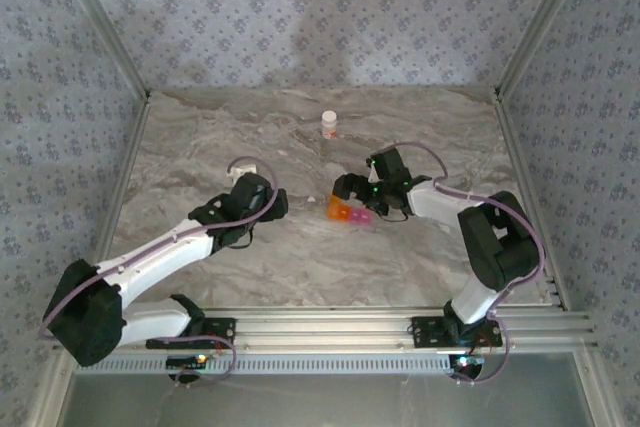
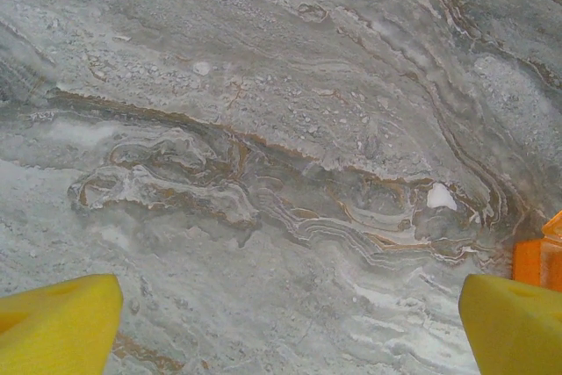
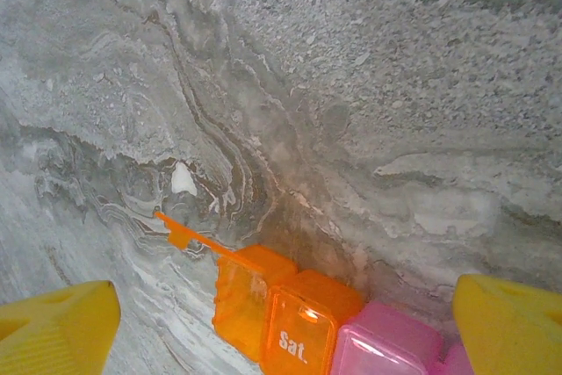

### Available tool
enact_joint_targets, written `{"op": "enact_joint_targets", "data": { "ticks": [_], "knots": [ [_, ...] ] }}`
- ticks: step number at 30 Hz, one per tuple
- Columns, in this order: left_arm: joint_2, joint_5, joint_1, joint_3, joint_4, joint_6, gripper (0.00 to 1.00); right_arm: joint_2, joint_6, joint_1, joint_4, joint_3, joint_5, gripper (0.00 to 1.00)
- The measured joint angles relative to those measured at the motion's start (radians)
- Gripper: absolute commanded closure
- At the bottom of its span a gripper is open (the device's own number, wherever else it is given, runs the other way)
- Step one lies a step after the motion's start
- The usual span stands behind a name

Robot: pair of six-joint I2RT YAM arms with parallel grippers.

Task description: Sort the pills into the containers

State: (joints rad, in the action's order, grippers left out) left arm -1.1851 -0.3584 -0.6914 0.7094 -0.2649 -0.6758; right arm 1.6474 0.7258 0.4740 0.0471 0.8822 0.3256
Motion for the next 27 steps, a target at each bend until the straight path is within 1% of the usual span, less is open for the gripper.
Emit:
{"op": "enact_joint_targets", "data": {
  "ticks": [3, 10, 13, 21, 27],
  "knots": [
    [0.0, 0.003, 0.003, -0.003, 0.006, 0.0, 0.02, -0.019, -0.002, 0.0, 0.017, 0.0, -0.021, 0.01],
    [0.0, 0.006, 0.003, -0.007, 0.01, -0.004, 0.02, -0.153, -0.023, -0.014, 0.069, -0.002, -0.064, 0.01],
    [0.0, 0.006, 0.003, -0.007, 0.018, -0.005, 0.02, -0.187, -0.029, -0.019, 0.077, -0.02, -0.068, 0.01],
    [-0.003, 0.006, 0.003, -0.007, 0.03, -0.007, 0.02, -0.191, -0.03, -0.012, 0.094, -0.121, -0.068, 0.01],
    [-0.015, 0.007, 0.003, -0.007, 0.031, -0.007, 0.02, -0.183, -0.03, 0.003, 0.083, -0.137, -0.067, 0.01]
  ]
}}
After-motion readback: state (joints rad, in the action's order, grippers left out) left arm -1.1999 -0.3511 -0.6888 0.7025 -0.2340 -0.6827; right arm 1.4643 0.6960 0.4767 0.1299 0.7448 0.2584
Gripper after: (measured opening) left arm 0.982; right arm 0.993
